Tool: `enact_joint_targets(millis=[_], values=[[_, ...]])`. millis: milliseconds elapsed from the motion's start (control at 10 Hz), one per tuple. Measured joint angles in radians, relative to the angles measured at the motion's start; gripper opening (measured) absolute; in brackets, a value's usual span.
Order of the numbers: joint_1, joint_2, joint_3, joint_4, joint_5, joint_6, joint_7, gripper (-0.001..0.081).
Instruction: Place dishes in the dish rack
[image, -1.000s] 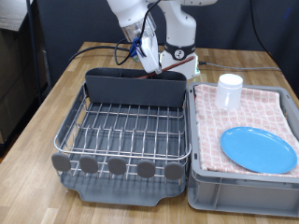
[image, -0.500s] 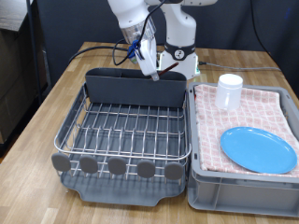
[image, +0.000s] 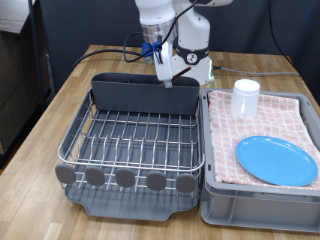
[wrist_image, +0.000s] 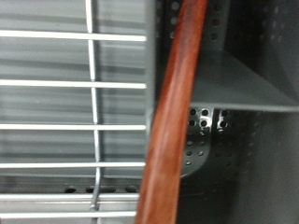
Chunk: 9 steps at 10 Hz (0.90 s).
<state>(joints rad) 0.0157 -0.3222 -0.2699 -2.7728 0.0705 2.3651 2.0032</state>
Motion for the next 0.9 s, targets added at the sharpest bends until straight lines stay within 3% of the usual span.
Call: enact_joint_targets(millis=[300, 900], values=[[-0.008, -0.054, 0.054, 0.006, -0.065, -0.020, 0.105, 0.0803], [-0.009, -0.165, 0.121, 0.079, -0.100, -0.204, 0.163, 0.0803]])
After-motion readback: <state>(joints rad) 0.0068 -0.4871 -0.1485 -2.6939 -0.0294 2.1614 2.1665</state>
